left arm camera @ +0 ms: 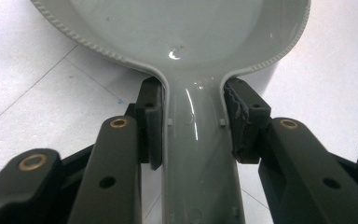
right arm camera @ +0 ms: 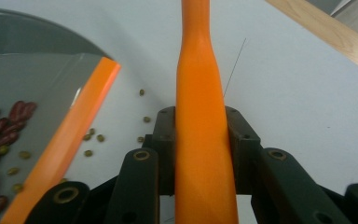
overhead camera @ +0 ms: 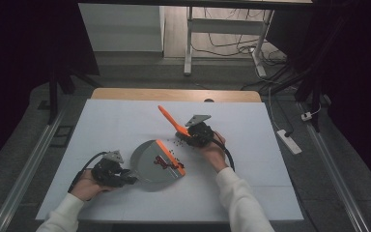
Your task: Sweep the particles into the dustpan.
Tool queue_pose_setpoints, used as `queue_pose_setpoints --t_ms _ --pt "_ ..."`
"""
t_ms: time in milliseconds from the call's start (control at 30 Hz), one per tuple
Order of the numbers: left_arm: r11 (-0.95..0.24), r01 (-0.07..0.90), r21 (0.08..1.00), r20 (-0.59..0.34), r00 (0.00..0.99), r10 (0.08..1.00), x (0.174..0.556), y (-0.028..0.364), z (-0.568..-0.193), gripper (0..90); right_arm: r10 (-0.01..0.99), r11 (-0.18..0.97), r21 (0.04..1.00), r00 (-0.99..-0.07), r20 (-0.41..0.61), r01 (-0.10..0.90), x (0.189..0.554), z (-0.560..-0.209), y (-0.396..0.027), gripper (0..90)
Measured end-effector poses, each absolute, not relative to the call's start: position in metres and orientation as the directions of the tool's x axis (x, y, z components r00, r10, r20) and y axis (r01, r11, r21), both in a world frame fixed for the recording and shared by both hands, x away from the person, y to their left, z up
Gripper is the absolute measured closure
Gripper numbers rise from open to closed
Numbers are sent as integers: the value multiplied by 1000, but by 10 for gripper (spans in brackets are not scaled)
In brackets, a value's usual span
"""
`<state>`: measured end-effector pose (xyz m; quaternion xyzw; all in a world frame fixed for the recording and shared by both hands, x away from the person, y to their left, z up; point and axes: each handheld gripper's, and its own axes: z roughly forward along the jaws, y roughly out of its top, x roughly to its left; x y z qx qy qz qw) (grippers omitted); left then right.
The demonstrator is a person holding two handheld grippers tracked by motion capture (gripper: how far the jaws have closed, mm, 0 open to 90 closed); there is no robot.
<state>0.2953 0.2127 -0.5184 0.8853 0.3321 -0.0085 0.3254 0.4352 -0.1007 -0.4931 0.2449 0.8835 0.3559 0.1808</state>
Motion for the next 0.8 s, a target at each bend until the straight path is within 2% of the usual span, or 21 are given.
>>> queue_pose_setpoints --t_ms 67,233,467,800 --pt "-568 594 570 -231 779 582 295 213 -518 617 546 622 723 -828 -127 299 431 -493 -98 698" --pt "-568 594 570 -231 779 582 295 213 -518 617 516 646 719 -841 -162 257 417 -496 -89 693" --pt "-567 593 571 -229 779 584 295 212 -518 617 536 618 736 -833 -137 277 413 -498 -86 690" --pt "-567 593 572 -229 779 584 295 213 -518 617 495 620 739 -863 -105 265 403 -497 -78 691"
